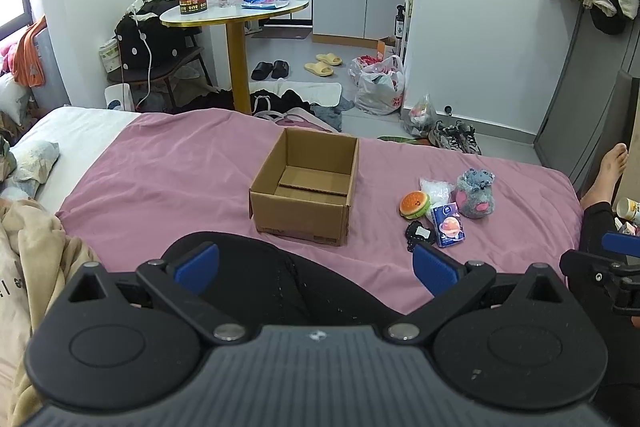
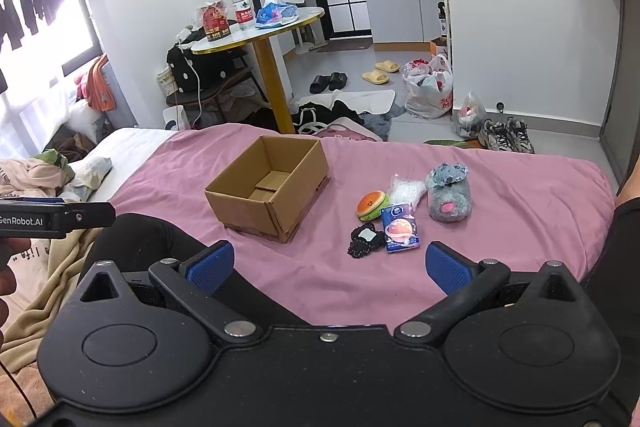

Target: Organize soft objects

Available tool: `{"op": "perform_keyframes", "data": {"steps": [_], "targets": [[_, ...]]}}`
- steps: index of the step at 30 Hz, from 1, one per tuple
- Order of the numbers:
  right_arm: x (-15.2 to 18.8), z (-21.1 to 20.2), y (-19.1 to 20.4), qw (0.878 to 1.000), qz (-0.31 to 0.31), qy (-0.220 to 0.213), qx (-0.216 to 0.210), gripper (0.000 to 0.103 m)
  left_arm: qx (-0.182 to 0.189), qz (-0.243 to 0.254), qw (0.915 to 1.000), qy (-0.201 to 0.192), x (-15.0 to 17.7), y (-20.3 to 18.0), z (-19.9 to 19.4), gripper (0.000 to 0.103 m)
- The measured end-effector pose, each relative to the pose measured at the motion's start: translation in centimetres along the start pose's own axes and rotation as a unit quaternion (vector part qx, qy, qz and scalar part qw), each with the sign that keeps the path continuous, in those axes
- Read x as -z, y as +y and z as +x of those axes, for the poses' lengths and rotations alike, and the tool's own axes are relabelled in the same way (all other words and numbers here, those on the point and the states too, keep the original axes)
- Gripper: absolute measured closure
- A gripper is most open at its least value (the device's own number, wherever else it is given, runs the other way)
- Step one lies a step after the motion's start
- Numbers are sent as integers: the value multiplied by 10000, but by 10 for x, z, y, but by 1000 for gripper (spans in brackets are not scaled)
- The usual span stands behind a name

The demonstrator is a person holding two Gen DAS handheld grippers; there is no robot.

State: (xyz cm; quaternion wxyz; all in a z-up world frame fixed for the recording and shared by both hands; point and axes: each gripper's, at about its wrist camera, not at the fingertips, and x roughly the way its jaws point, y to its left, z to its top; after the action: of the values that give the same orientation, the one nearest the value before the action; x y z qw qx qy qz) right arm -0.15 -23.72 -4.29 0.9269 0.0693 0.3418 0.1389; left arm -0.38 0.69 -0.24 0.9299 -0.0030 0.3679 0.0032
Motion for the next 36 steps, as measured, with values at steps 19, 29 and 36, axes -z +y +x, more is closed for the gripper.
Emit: {"op": "perform_keyframes", "data": {"steps": [19,29,36], "targets": [[-2,-2,0,10000,-17,-22,7,0,-8,13,10000,-22,-2,0,-2,1],[-3,-3,0,10000,-21,-38,6,0,6,48,10000,-16,-3,-1,-4,1],[-4,-5,2,10000,-15,-61,-61,0,38,32,10000,-72,-8,-2,-7,1]]}}
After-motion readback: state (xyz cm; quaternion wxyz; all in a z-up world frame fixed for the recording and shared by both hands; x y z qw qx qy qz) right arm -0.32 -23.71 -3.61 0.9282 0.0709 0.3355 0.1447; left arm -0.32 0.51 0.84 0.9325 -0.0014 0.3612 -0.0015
